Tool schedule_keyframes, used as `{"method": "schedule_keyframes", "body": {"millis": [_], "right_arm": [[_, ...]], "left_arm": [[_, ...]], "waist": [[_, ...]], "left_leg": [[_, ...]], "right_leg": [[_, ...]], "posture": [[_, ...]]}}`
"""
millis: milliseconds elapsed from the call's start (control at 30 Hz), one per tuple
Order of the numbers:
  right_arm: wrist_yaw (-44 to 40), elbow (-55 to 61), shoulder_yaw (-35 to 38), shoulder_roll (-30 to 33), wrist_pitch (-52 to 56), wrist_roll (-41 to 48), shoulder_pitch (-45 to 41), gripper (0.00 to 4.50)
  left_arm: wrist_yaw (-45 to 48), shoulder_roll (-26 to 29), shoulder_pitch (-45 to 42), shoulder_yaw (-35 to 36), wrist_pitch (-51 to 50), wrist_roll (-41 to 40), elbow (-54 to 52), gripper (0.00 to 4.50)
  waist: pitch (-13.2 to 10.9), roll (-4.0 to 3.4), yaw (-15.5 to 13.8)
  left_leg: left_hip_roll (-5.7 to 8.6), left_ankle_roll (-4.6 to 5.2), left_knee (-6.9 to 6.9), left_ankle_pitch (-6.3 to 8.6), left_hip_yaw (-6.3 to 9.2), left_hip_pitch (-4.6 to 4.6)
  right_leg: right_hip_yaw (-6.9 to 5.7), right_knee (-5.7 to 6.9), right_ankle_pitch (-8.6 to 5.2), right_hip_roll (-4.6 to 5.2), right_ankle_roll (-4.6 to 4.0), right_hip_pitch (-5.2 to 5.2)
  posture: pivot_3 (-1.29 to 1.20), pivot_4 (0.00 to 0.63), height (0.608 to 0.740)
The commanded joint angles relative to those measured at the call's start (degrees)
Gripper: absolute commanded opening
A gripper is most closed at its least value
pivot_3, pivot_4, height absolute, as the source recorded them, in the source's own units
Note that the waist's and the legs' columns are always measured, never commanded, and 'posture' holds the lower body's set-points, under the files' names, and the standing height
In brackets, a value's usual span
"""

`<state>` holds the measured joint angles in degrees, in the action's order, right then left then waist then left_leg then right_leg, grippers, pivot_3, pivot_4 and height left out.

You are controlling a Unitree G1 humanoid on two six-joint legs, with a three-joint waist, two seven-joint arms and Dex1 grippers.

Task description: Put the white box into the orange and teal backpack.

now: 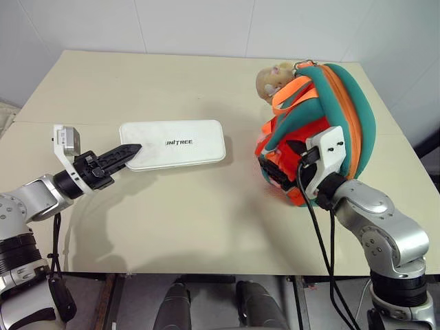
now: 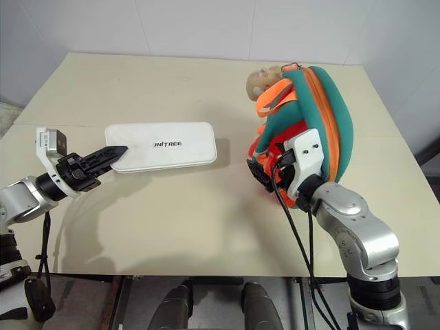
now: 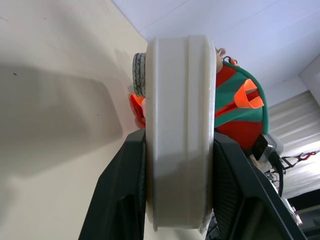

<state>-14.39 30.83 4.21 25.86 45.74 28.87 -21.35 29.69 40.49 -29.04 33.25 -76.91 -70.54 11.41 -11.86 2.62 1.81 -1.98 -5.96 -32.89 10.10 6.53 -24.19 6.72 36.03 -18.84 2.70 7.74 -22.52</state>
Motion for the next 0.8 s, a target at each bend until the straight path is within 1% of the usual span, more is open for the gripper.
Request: {"method": "schedule_keyframes", "body": {"millis": [33, 233, 467, 567, 667, 700, 800], "right_arm": [[5.6, -1.55, -0.11, -4.4, -3.22, -3.98, -3.06, 4.5], [10.39, -4.4, -0.14, -11.03, -6.21, -8.07, -5.84, 4.5], [13.83, -8.82, -0.04, -16.49, -8.96, -11.08, -9.59, 4.5], [14.33, -10.15, 0.43, -18.44, -10.71, -11.18, -10.66, 3.88], [14.92, -10.86, 1.01, -19.36, -11.23, -11.34, -11.31, 2.9], [14.94, -10.97, 1.13, -19.47, -11.27, -11.34, -11.39, 2.47], [14.19, -10.97, 1.45, -19.5, -11.26, -10.68, -11.68, 1.38]], "left_arm": [[1.16, 0.24, -1.17, 0.83, 0.38, -1.79, -1.84, 1.33], [1.21, 0.48, -0.64, 1.16, 0.15, -2.16, -2.39, 1.33], [0.9, 0.45, -0.41, 1.41, 0.01, -2.43, -2.85, 1.33], [0.73, 0.29, -0.15, 1.51, 0.04, -2.54, -3.11, 1.33], [0.42, 0.12, 0.16, 1.88, 0.13, -2.8, -3.39, 1.33], [0.27, 0.08, 0.28, 2.0, 0.16, -2.9, -3.51, 1.33], [-0.4, 0.01, 0.49, 2.6, 0.47, -3.39, -3.79, 1.33]], "waist": [[0.0, 0.0, 0.03], [-0.02, -0.03, -0.05], [-0.03, -0.06, -0.02], [-0.03, -0.06, -0.01], [-0.04, -0.07, -0.01], [-0.03, -0.07, -0.01], [-0.03, -0.07, 0.01]], "left_leg": [[0.0, 0.0, 0.0, 0.0, 0.0, 0.0], [0.0, -0.03, 0.05, -0.01, 0.0, -0.01], [0.0, -0.04, 0.08, -0.02, 0.01, 0.0], [-0.01, -0.04, 0.15, -0.02, 0.01, 0.0], [-0.01, -0.05, 0.3, -0.02, 0.01, 0.0], [-0.02, -0.05, 0.35, -0.03, 0.01, 0.0], [-0.04, -0.06, 0.47, -0.03, 0.01, 0.01]], "right_leg": [[0.01, 0.01, 0.0, 0.0, 0.0, 0.0], [0.0, 0.02, 0.03, 0.0, 0.05, -0.03], [-0.01, 0.04, 0.13, 0.0, 0.23, -0.05], [-0.02, 0.04, 0.13, 0.0, 0.23, -0.07], [-0.02, 0.03, 0.19, 0.0, 0.36, -0.12], [-0.03, 0.03, 0.19, 0.0, 0.36, -0.13], [-0.05, 0.03, 0.18, 0.0, 0.34, -0.18]], "posture": [[0.0, 0.15, 0.74], [0.0, 0.15, 0.74], [0.0, 0.15, 0.74], [0.0, 0.15, 0.74], [0.0, 0.15, 0.74], [0.0, 0.15, 0.74], [0.0, 0.15, 0.74]]}}
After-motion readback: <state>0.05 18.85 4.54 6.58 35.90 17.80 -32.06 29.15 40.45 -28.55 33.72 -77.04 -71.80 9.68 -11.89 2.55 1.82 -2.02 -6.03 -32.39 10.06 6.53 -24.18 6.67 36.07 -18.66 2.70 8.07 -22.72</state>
